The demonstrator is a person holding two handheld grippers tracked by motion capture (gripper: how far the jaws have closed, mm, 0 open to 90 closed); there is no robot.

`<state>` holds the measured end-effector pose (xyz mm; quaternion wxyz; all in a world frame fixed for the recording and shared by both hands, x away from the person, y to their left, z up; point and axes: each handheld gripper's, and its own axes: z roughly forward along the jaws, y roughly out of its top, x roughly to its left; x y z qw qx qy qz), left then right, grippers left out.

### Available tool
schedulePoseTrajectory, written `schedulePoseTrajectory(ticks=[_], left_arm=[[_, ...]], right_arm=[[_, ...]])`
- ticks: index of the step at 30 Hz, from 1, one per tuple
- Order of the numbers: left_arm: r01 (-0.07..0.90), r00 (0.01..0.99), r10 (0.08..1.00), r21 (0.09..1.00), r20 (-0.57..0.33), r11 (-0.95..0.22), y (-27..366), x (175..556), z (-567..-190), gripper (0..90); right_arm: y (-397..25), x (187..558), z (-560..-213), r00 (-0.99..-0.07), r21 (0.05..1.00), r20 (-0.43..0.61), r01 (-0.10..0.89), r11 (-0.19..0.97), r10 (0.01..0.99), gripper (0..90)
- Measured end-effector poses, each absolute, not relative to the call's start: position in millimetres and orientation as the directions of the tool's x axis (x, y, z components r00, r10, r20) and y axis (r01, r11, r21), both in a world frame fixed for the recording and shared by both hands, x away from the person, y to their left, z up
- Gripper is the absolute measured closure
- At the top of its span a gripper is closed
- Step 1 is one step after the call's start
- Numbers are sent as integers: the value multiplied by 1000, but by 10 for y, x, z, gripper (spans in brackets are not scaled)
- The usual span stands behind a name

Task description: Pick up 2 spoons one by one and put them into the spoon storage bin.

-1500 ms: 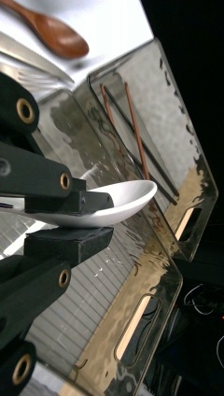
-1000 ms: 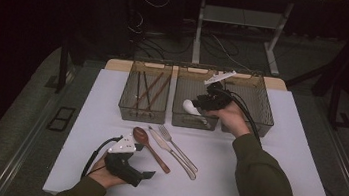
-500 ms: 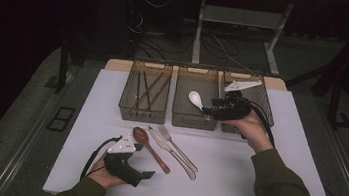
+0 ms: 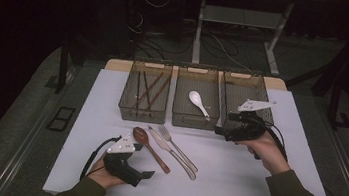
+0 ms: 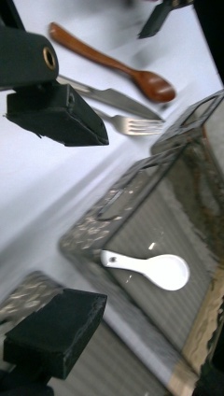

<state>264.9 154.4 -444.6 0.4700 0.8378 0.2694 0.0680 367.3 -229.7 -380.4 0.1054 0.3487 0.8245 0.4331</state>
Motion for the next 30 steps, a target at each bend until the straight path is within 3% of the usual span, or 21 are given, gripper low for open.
schedulePoseTrajectory(ticks=[19, 30], left_arm=[[392, 842, 520, 825, -144, -407, 1555, 2636, -4430, 0], [409, 825, 549, 815, -137, -411, 1585, 2651, -4365, 110]], right_arm=[[-2722, 3040, -4149, -702, 812, 149, 489, 319, 697, 179], [-2907, 2754, -4347, -700, 821, 137, 476, 315, 701, 178]])
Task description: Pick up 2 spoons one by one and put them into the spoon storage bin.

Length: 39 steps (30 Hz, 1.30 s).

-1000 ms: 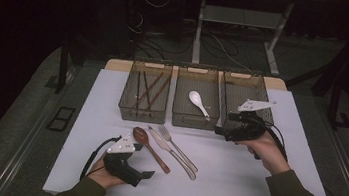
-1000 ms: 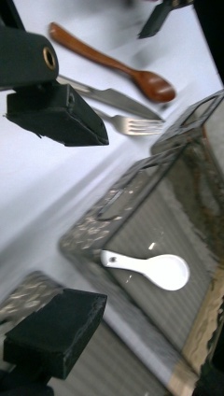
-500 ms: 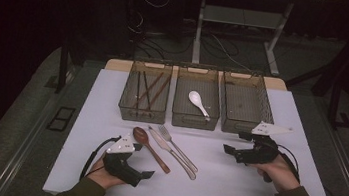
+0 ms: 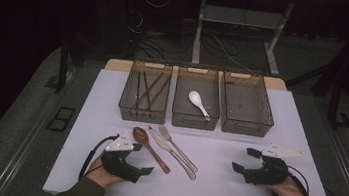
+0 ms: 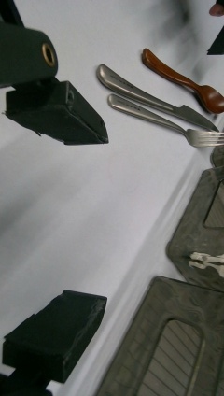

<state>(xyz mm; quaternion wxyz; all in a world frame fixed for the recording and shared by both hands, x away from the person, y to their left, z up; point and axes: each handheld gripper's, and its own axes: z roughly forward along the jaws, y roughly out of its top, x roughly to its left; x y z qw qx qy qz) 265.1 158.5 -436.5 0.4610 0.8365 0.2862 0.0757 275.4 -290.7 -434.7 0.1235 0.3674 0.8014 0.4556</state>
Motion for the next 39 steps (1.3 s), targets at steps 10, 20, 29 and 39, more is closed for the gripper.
schedulePoseTrajectory(ticks=[10, 20, 29, 39], left_arm=[[391, 799, 597, 815, -70, -428, 1609, 2797, -4236, 453], [439, 764, 644, 759, -35, -480, 1590, 3216, -4224, 867], [474, 755, 654, 721, -38, -505, 1462, 3520, -4326, 886], [483, 764, 646, 670, -7, -564, 1374, 3552, -4409, 887]], right_arm=[[-2998, 2677, -4449, -691, 802, 142, 500, 327, 708, 178], [-2964, 2675, -4463, -701, 793, 125, 496, 354, 702, 178], [-2959, 2686, -4470, -703, 790, 120, 495, 362, 701, 178], [-2960, 2682, -4458, -704, 796, 119, 490, 357, 701, 179]])
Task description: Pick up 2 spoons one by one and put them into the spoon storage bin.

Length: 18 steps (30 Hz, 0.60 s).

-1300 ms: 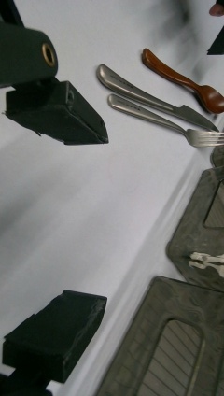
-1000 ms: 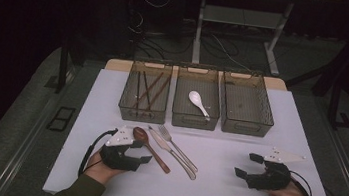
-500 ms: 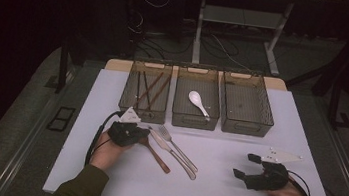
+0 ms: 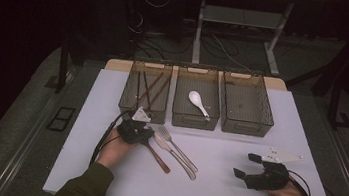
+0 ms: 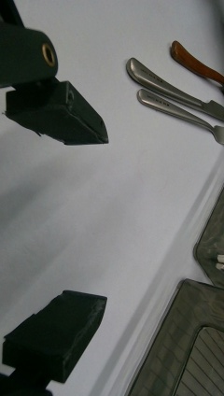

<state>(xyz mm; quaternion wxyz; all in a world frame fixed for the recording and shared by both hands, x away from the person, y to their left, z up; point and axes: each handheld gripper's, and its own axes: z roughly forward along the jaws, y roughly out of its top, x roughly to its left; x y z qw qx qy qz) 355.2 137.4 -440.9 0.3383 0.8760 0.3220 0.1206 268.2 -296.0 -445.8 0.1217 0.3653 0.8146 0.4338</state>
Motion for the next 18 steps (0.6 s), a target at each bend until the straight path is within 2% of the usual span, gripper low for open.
schedulePoseTrajectory(ticks=[18], left_arm=[[495, 782, 624, 623, -16, -605, 1569, 3307, -4362, 887]], right_arm=[[-2970, 2674, -4452, -703, 795, 117, 490, 358, 702, 179]])
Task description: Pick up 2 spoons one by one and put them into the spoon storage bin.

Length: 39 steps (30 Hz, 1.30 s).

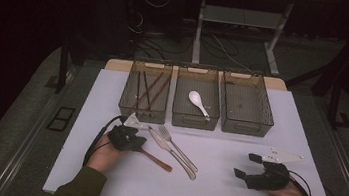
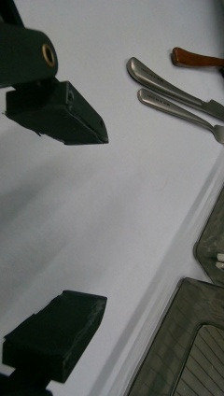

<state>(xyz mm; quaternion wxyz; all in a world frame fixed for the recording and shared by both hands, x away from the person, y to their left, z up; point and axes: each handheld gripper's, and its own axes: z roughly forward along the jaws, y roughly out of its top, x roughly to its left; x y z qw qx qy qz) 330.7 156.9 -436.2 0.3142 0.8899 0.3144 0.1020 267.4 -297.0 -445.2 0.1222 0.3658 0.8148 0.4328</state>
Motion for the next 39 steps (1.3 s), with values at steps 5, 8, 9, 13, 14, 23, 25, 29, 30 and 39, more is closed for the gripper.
schedulePoseTrajectory(ticks=[5, 8, 9, 13, 14, 23, 25, 29, 30, 39], left_arm=[[500, 787, 617, 613, -25, -612, 1618, 3190, -4343, 887], [506, 784, 619, 616, -36, -604, 1662, 3095, -4341, 887], [508, 786, 616, 612, -42, -606, 1686, 3061, -4337, 887], [518, 783, 620, 613, -57, -597, 1724, 2974, -4336, 887], [519, 783, 619, 612, -60, -597, 1730, 2961, -4334, 887], [509, 778, 620, 680, -102, -527, 1810, 2923, -4246, 751], [502, 779, 619, 694, -103, -516, 1841, 2896, -4222, 694], [496, 780, 615, 714, -117, -494, 1916, 2832, -4205, 576], [496, 779, 616, 717, -119, -489, 1930, 2816, -4205, 547], [512, 742, 661, 732, -113, -450, 2130, 2687, -4245, 392]], right_arm=[[-2981, 2674, -4450, -699, 796, 119, 492, 354, 705, 179], [-2983, 2674, -4449, -700, 796, 119, 491, 354, 705, 178], [-2983, 2674, -4449, -700, 796, 119, 491, 354, 704, 179], [-2977, 2675, -4451, -703, 796, 113, 487, 359, 702, 179], [-2976, 2675, -4450, -703, 797, 113, 486, 359, 702, 178], [-2976, 2675, -4451, -704, 796, 113, 486, 360, 702, 178], [-2978, 2674, -4449, -703, 797, 113, 486, 359, 702, 179], [-2973, 2672, -4449, -706, 796, 112, 485, 362, 699, 179], [-2969, 2670, -4449, -706, 796, 113, 485, 362, 699, 179], [-2959, 2669, -4452, -709, 795, 111, 484, 366, 697, 179]])
